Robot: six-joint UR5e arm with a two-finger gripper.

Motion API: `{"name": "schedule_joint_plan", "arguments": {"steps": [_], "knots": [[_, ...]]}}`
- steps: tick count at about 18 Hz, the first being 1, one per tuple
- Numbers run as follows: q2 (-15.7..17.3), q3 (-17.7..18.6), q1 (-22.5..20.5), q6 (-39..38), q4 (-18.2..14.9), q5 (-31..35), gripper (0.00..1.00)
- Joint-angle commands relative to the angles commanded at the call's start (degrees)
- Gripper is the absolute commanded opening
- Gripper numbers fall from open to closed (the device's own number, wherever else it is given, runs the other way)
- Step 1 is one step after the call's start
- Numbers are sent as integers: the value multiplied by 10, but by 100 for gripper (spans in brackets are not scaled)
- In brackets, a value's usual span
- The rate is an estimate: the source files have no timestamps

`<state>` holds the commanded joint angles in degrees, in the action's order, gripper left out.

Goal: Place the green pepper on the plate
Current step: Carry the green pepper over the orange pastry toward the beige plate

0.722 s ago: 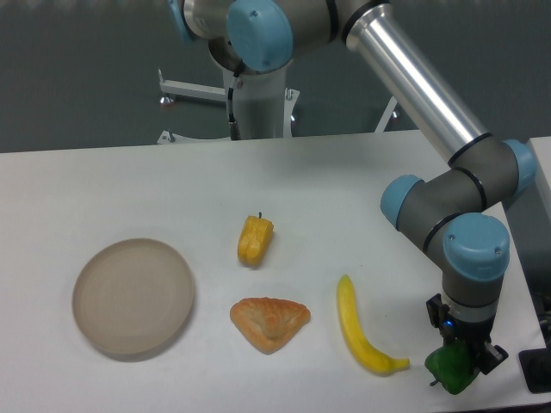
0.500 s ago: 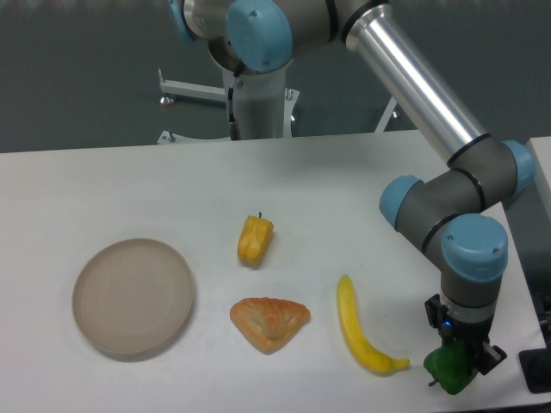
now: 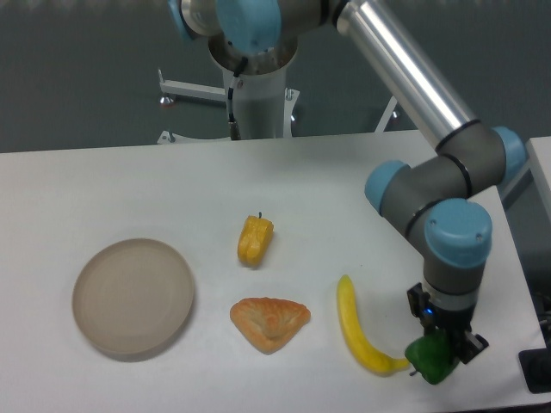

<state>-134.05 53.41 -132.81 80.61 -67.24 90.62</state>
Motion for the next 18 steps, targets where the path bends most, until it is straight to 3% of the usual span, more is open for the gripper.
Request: {"name": "schedule_joint_plan", "arguments": {"steps": [4, 8, 12, 15, 18], "knots": [[88, 98, 27, -71, -26, -15, 33], [141, 161, 77, -181, -32, -17, 33], [166, 205, 141, -302, -26, -38, 33], [164, 222, 198, -400, -24, -42, 33], [157, 250, 235, -482, 23, -42, 33]]}}
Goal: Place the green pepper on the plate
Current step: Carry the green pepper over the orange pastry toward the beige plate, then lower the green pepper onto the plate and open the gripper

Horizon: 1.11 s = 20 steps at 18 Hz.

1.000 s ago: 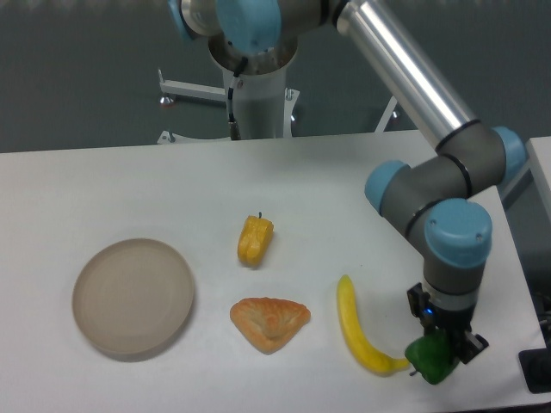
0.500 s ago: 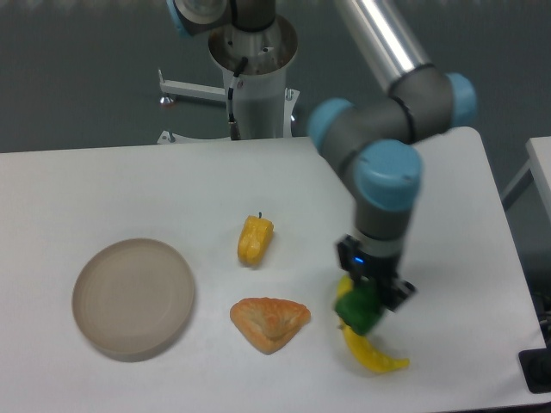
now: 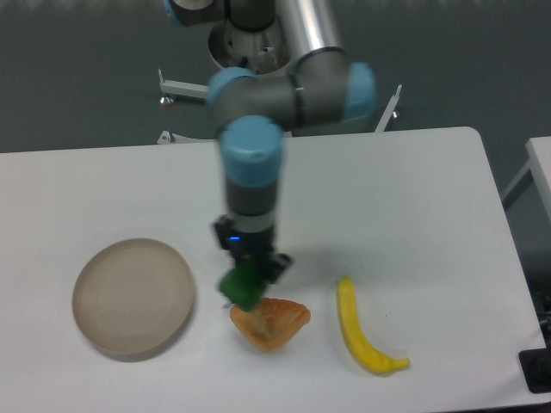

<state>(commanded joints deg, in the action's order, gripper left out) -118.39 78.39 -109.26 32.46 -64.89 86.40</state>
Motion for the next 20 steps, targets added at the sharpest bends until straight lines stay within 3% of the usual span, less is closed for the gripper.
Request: {"name": "schedule_joint_plan", "arguments": {"steps": [3, 9, 20], "knots": [[-9, 19, 25, -55, 47, -3, 33], [-28, 19, 62, -149, 49, -12, 33], [-40, 30, 79, -164, 49, -12, 38]]}}
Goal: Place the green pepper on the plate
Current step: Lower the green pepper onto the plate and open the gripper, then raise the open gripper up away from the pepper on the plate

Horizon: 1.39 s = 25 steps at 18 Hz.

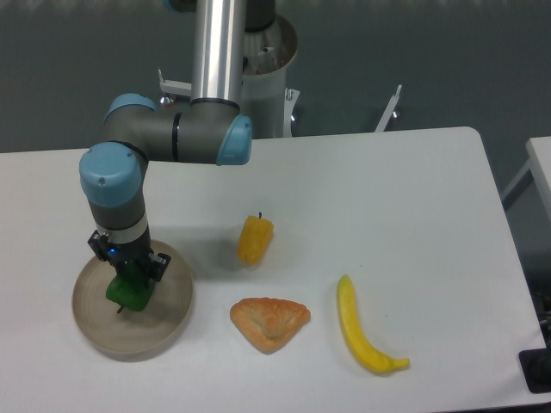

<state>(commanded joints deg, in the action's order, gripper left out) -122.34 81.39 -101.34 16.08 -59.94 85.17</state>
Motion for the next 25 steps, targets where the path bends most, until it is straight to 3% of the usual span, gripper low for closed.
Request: {"name": "schedule_joint_plan", "arguments": {"steps": [7, 9, 10, 11, 12, 16, 18, 25], "knots": [[-4, -1, 1, 2, 0, -11, 41], [-3, -1, 1, 3, 0, -11, 61], [-3, -1, 1, 4, 0, -11, 81], [-3, -2, 1, 4, 0, -11, 94], [-1, -3, 1, 4, 0, -11, 100], [15, -10, -8, 11, -2, -11, 100], [31, -11, -35, 25, -8, -9, 100], [54, -18, -137, 214, -33, 22, 100]]}}
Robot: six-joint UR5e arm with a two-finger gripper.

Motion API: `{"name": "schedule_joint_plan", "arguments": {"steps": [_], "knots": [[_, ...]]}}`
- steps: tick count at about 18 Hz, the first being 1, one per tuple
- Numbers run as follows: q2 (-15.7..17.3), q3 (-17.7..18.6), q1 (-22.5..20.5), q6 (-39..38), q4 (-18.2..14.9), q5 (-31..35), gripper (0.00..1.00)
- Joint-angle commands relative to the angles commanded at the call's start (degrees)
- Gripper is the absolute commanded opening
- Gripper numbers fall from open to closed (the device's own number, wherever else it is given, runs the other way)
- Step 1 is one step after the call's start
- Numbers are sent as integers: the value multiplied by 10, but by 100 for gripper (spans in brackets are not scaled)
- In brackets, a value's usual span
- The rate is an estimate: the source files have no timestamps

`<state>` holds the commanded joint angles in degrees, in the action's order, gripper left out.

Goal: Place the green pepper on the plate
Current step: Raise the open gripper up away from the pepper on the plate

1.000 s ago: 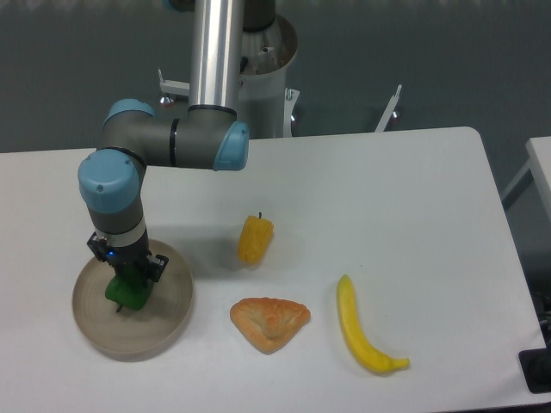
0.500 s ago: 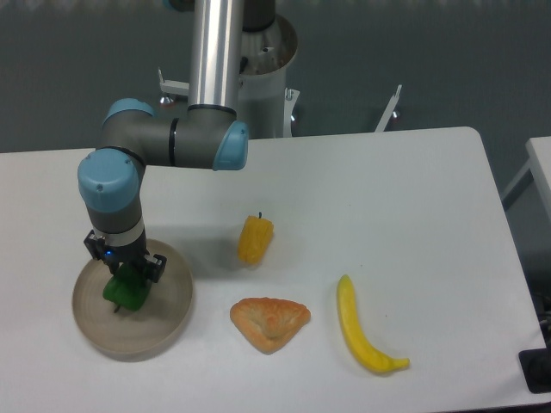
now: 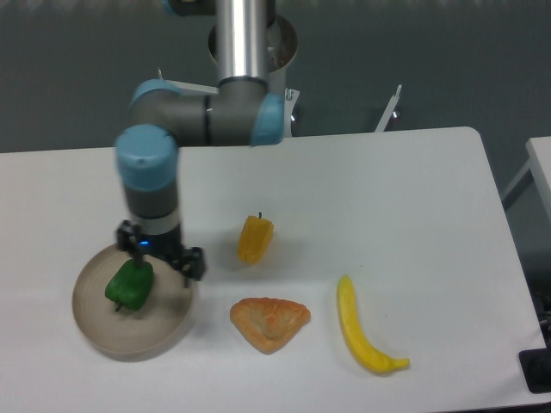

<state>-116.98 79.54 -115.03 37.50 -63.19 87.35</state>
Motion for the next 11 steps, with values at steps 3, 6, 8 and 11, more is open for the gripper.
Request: {"name": "schedule_joint_plan", "arguments": {"steps": [3, 6, 8, 11], "knots": [[-2, -6, -41, 84, -1, 16, 100], [-4, -12, -85, 179, -1, 19, 100], [-4, -13, -106, 217, -1, 19, 100], [-6, -14, -124, 258, -1, 21, 100]]}}
